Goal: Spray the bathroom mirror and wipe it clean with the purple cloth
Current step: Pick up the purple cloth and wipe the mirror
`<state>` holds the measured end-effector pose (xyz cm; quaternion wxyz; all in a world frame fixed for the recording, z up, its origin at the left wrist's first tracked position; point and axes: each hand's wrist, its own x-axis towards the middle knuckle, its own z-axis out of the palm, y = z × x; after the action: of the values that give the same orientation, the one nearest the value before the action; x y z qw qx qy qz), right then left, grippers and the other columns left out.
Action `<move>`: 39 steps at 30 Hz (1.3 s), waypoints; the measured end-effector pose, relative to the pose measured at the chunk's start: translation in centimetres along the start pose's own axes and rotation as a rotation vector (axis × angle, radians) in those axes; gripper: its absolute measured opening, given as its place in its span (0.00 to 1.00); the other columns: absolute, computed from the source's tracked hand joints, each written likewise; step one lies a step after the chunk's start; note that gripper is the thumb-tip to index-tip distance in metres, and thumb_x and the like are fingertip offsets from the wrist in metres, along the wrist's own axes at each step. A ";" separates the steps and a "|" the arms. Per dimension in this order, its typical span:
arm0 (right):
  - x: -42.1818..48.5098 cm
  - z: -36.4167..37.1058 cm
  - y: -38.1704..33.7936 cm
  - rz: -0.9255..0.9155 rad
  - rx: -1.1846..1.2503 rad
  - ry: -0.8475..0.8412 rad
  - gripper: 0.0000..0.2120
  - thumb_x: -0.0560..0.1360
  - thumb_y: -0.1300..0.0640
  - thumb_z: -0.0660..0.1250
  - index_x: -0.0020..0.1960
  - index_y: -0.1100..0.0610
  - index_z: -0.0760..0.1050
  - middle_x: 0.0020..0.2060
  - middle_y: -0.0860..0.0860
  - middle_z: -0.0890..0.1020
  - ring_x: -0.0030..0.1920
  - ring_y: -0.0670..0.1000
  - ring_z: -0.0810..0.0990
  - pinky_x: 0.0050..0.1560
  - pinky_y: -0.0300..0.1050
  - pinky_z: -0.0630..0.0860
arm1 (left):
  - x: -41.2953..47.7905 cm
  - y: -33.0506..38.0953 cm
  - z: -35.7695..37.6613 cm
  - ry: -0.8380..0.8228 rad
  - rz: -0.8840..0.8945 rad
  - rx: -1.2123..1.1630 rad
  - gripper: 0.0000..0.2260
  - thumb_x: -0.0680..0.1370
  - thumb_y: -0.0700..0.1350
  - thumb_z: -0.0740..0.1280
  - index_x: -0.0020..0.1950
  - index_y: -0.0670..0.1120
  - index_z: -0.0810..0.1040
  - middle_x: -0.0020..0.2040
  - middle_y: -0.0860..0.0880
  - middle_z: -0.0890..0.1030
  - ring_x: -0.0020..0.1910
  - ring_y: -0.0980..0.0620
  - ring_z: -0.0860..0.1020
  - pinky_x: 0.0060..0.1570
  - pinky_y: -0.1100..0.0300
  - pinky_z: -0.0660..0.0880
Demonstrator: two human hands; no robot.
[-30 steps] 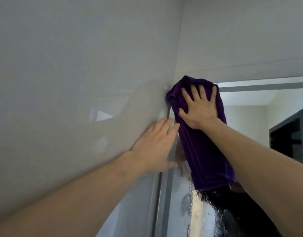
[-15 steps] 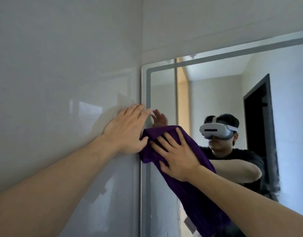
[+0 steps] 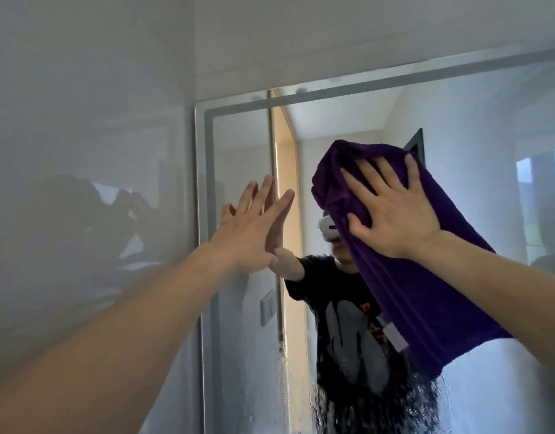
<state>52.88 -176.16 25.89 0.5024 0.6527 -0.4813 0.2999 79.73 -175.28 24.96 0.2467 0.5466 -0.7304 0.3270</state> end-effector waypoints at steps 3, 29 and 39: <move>0.6 0.5 -3.0 0.175 0.054 0.062 0.35 0.78 0.40 0.52 0.82 0.49 0.49 0.80 0.56 0.60 0.79 0.62 0.56 0.75 0.73 0.45 | 0.5 -0.5 0.9 0.026 0.004 -0.017 0.59 0.67 0.54 0.78 0.74 0.67 0.30 0.78 0.54 0.27 0.78 0.46 0.30 0.74 0.32 0.48; -16.8 -0.2 17.6 0.329 -0.046 -0.153 0.34 0.75 0.43 0.53 0.77 0.57 0.63 0.76 0.58 0.67 0.75 0.64 0.62 0.77 0.69 0.49 | 2.1 16.1 0.8 0.058 0.185 -0.028 0.48 0.75 0.51 0.67 0.76 0.55 0.29 0.76 0.45 0.24 0.76 0.37 0.28 0.69 0.25 0.43; -8.6 0.5 5.1 0.315 0.088 0.041 0.34 0.77 0.42 0.55 0.81 0.50 0.52 0.80 0.52 0.60 0.79 0.59 0.56 0.76 0.70 0.47 | 2.4 15.4 0.4 0.130 0.172 -0.115 0.49 0.72 0.55 0.71 0.79 0.54 0.38 0.80 0.49 0.35 0.79 0.42 0.36 0.71 0.29 0.46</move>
<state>44.96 -174.00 20.05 0.4297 0.5842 -0.5538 0.4092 64.26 -174.21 23.23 0.2957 0.4445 -0.7746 0.3391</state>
